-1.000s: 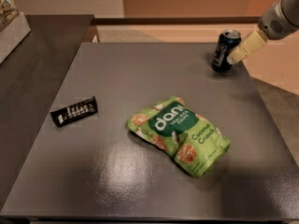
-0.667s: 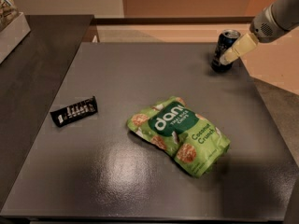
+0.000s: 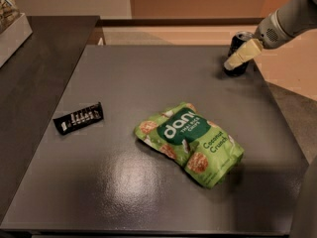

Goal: Move pepsi can near green rice chip bag

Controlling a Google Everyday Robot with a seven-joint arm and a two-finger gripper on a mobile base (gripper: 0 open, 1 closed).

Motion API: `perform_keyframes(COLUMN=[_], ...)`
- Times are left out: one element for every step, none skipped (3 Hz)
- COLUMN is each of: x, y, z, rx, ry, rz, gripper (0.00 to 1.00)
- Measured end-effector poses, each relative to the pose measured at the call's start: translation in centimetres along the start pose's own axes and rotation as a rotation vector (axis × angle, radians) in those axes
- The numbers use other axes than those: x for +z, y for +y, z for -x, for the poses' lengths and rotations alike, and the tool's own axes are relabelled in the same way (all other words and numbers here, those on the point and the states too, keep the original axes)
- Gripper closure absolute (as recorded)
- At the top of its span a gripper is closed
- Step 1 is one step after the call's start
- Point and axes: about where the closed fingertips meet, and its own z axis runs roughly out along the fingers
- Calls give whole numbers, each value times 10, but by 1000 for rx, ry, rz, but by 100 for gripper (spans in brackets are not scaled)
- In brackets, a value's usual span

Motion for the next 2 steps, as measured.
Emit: perform_keyframes(x=[-1, -8], y=[7, 13], z=[5, 8], rx=[-5, -10], ry=[-12, -16], rz=[25, 32], gripper=[39, 62])
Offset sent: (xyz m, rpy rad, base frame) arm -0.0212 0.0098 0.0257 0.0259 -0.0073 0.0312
